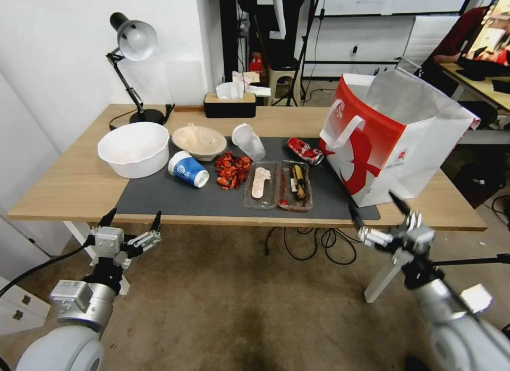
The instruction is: Pick up the trash from the table and place it into the takeout bag.
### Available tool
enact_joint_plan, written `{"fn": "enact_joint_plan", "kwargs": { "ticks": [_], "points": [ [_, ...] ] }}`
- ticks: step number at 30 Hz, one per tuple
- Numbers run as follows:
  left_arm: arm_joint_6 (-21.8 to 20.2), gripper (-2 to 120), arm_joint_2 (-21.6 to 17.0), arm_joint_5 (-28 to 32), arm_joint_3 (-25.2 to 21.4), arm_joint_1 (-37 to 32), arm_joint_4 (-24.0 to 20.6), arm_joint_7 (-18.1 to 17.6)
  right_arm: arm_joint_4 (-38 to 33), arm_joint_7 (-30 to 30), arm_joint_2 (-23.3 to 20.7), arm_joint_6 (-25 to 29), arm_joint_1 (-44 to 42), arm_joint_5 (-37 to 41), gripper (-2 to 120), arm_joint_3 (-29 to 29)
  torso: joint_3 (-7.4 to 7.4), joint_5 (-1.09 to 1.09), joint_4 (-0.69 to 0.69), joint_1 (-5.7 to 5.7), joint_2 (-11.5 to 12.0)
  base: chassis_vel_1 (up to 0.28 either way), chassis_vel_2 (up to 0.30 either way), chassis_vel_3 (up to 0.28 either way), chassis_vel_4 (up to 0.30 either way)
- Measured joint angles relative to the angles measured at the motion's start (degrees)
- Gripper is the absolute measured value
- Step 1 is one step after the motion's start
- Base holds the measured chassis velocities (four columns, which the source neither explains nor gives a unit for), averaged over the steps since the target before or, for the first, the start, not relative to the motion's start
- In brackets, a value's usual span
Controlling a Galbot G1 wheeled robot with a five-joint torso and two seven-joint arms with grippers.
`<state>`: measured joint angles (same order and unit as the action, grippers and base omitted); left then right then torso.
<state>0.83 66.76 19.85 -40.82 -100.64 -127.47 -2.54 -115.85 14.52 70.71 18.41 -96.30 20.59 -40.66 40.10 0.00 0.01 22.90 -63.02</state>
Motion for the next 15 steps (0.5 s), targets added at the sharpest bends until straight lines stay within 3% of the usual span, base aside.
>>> {"fn": "enact_joint_plan", "kwargs": {
  "ticks": [6, 15],
  "points": [
    [1.41, 100, 0.25, 1.47, 0.35, 0.02, 0.98, 1.45, 4.02, -4.07, 2.43, -0.80, 0.51, 0.20, 100, 1.72, 0.01, 0.00, 0.00, 0.01, 0.00, 0.000, 0.000, 0.000, 0.000],
    [1.40, 100, 1.01, 1.39, -0.31, -0.18, 0.98, 1.72, 4.67, -5.03, 2.09, -3.18, 2.43, 0.76, 100, 3.13, 0.01, 0.00, 0.00, 0.01, 0.00, 0.000, 0.000, 0.000, 0.000]
  ]
}}
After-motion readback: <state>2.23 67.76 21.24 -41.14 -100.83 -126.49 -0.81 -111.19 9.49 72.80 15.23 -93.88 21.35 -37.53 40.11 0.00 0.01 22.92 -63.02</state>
